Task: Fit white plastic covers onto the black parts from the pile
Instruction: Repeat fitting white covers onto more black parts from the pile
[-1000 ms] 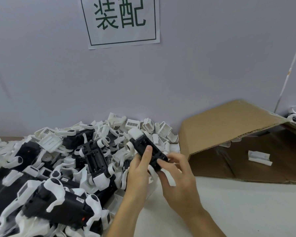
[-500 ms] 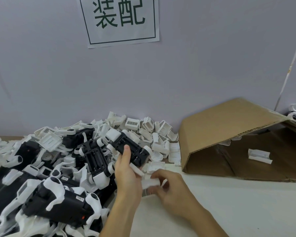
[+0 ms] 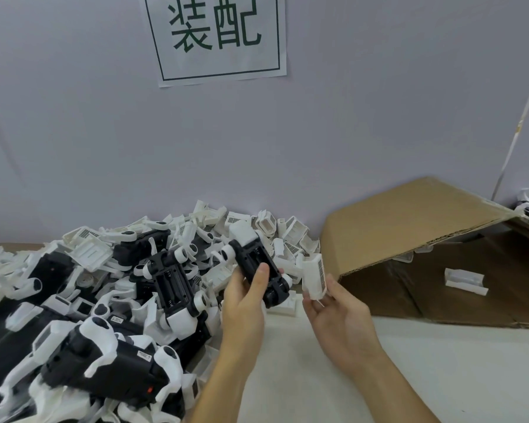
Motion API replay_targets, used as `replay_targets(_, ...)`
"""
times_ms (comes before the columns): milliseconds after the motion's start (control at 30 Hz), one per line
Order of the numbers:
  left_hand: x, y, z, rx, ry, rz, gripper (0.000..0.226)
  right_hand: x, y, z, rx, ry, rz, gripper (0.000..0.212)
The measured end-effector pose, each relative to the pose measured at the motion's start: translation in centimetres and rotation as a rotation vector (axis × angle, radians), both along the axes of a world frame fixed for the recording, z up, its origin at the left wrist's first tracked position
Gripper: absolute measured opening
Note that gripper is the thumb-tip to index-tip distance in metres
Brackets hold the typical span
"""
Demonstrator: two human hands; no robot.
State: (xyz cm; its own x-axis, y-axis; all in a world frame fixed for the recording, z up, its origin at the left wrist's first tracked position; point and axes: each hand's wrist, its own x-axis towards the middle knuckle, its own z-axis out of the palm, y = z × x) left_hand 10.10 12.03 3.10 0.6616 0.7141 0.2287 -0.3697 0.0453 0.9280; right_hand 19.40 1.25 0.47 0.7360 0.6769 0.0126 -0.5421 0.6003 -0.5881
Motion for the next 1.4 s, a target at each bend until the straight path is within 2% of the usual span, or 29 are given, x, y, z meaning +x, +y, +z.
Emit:
replay_targets(100, 0.3, 0.1, -0.4, 0.121, 0.031, -0.014, 0.022, -0.1, 0.1, 0.3, -0.018, -0.074, -0.072, 0.042)
replay_targets(167, 0.5, 0.0, -0.5, 0.182, 0.039, -0.022, 0.026, 0.1, 0.3, 0.4, -0.066, -0.104, -0.161, 0.036)
replay_targets(233, 0.5, 0.0, -0.6, 0.227, 0.057, -0.029, 0.035, 0.1, 0.3, 0.9, -0.114, -0.116, -0.219, 0.019)
replay_targets(300, 0.6, 0.0, -0.7, 0.256, 0.067, -0.038, 0.041, -0.1, 0.3, 1.5, -0.195, -0.190, -0.261, 0.024)
replay_targets(367, 0.6, 0.0, -0.9, 0.276, 0.061, -0.030, 0.044, -0.7, 0.6, 2.0, -0.264, -0.345, -0.317, 0.031)
replay_targets(467, 0.5, -0.4, -0.6, 0.294, 0.077, 0.019, 0.035, -2.2, 1.6, 2.2, -0.360, -0.700, -0.390, 0.026)
replay_targets(533, 0.4, -0.6, -0.4, 0.285, 0.089, 0.003, 0.031, -3.0, 2.3, 2.2, -0.406, -0.811, -0.420, 0.028)
replay_targets(567, 0.4, -0.6, -0.5, 0.280, 0.106, -0.006, 0.036, -3.3, 2.5, 2.2, -0.441, -0.834, -0.445, 0.032)
replay_targets(633, 0.3, -0.4, -1.0, 0.244, 0.117, -0.030, 0.064, -3.7, 2.7, 2.2, -0.509, -0.875, -0.512, 0.035)
replay_targets(700, 0.4, -0.5, -1.3, 0.183, 0.117, -0.103, 0.082, -3.8, 2.6, 2.3, -0.550, -0.942, -0.608, 0.027)
replay_targets(767, 0.4, -0.8, -1.3, 0.187, 0.102, -0.119, 0.072, -3.7, 2.5, 2.4, -0.571, -1.034, -0.690, 0.020)
replay_targets(867, 0.4, -1.1, -0.9, 0.184, 0.077, -0.133, 0.037, -3.3, 2.4, 2.1, -0.639, -1.149, -0.705, 0.018)
replay_targets(967, 0.5, -1.2, -0.5, 0.173, 0.001, -0.084, 0.036, -2.9, 2.1, 2.2, -0.758, -1.251, -0.674, 0.020)
replay_targets(1067, 0.2, -0.9, -0.1, 0.117, -0.077, -0.054, 0.035, -2.6, 1.3, 3.0, -0.702, -1.358, -0.498, 0.019)
replay_targets(1167, -0.1, -0.7, 0.1, 0.071, -0.083, -0.084, 0.045, -2.3, 0.7, 3.8, -0.637, -1.254, -0.384, 0.020)
replay_targets(1300, -0.2, -1.3, 0.2, 0.065, -0.088, -0.150, 0.036, -2.4, 0.6, 4.8, -0.603, -0.997, -0.266, 0.017)
replay_targets(1400, -0.1, -1.4, 0.2, 0.062, -0.091, -0.131, 0.028, -2.5, 0.4, 5.3, -0.457, -0.754, -0.107, 0.033)
